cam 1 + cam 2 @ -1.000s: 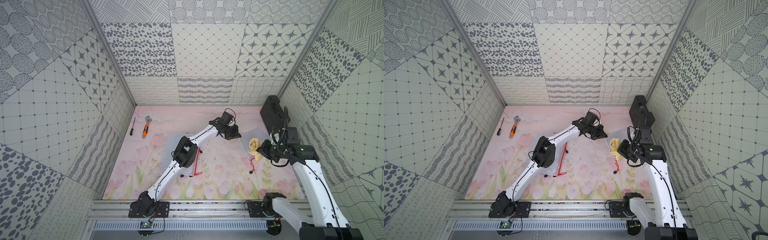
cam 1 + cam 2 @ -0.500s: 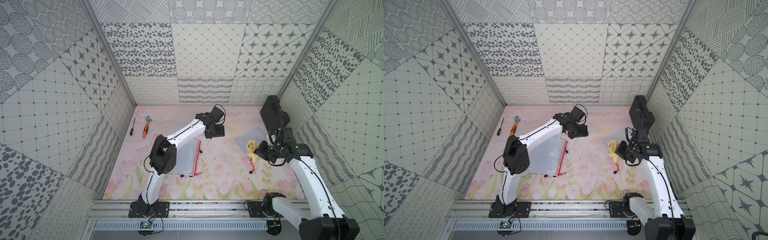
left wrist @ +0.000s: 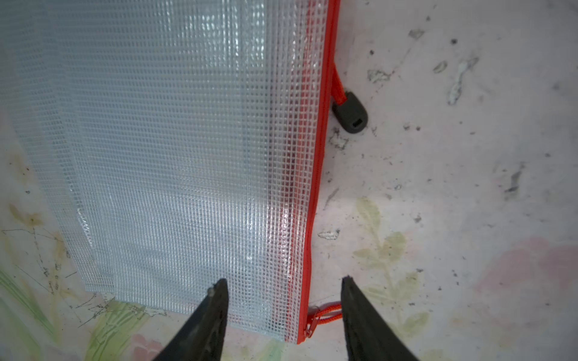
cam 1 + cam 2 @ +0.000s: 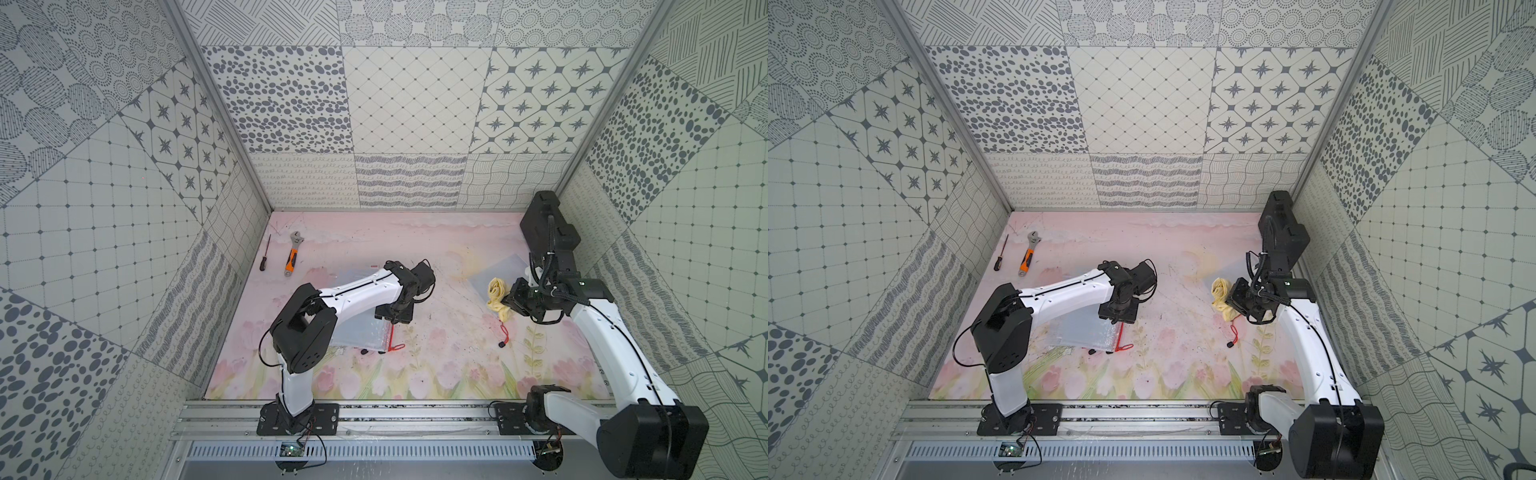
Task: Wipe the document bag
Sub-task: Place the document bag at the center of the board, then adjust the document bag at the center of the board.
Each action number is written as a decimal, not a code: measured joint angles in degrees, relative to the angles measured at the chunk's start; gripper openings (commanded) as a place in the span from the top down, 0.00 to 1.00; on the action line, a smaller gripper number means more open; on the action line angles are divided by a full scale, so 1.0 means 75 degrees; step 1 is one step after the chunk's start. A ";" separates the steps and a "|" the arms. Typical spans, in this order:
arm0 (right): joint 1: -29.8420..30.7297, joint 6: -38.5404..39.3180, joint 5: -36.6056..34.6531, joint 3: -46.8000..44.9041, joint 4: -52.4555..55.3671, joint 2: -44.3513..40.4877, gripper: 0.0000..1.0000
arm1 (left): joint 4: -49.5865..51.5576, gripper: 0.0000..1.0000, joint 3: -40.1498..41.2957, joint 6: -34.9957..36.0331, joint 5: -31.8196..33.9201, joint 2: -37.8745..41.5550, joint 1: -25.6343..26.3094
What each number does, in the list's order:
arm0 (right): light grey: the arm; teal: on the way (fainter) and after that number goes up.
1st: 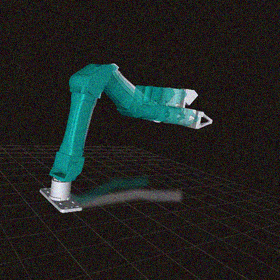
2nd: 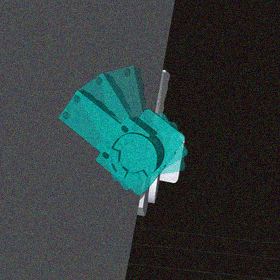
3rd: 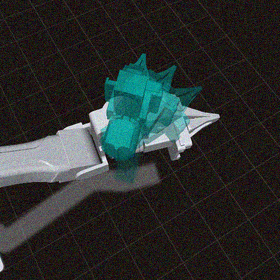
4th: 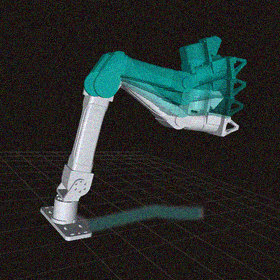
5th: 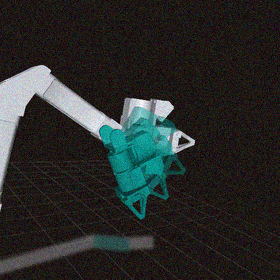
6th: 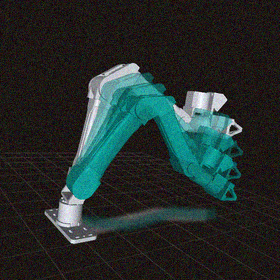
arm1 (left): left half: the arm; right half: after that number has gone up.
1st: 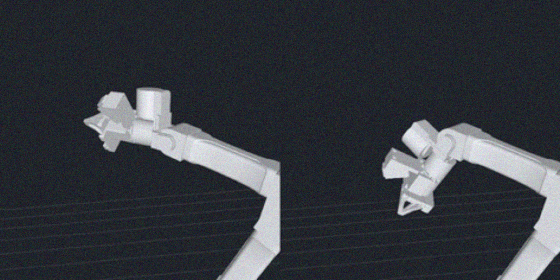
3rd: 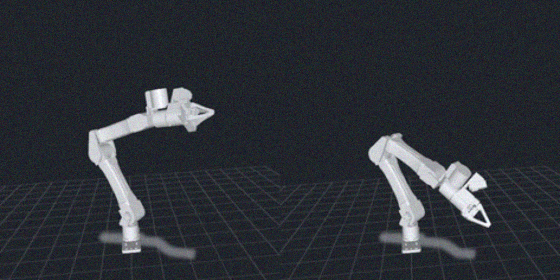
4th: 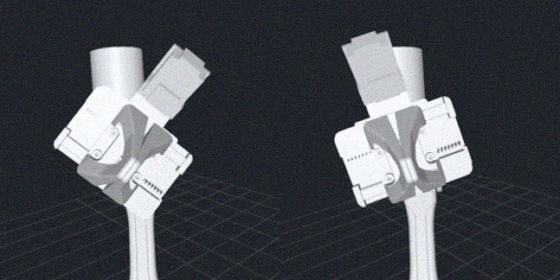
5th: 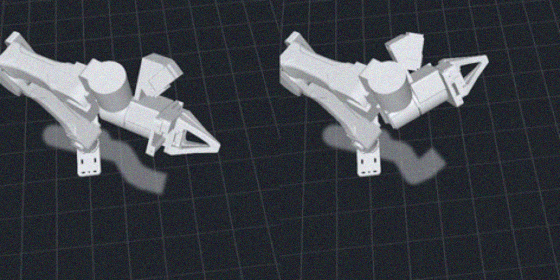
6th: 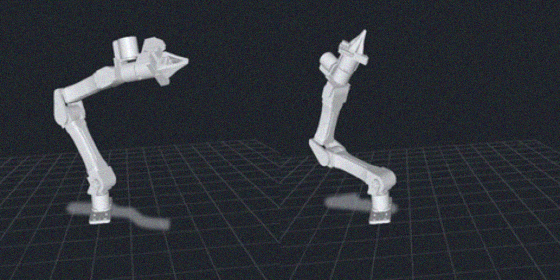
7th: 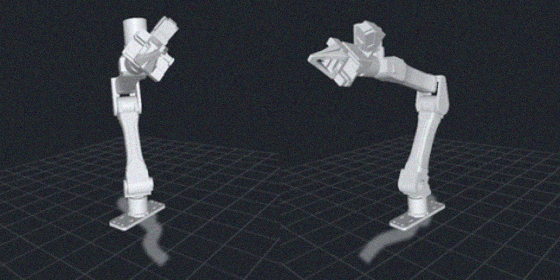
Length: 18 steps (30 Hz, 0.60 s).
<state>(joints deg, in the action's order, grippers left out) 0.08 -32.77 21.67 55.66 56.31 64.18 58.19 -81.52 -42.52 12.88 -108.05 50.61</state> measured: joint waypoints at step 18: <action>0.0198 -0.0029 0.0023 -0.0425 -0.0137 0.0000 1.00 | -0.0213 0.79 -0.0157 -0.0044 0.0172 -0.1163 0.0114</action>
<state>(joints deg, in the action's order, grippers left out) 1.56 -32.99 21.85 52.47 55.29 64.18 56.60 -82.70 -42.85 14.17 -116.77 51.46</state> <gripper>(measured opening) 0.113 0.271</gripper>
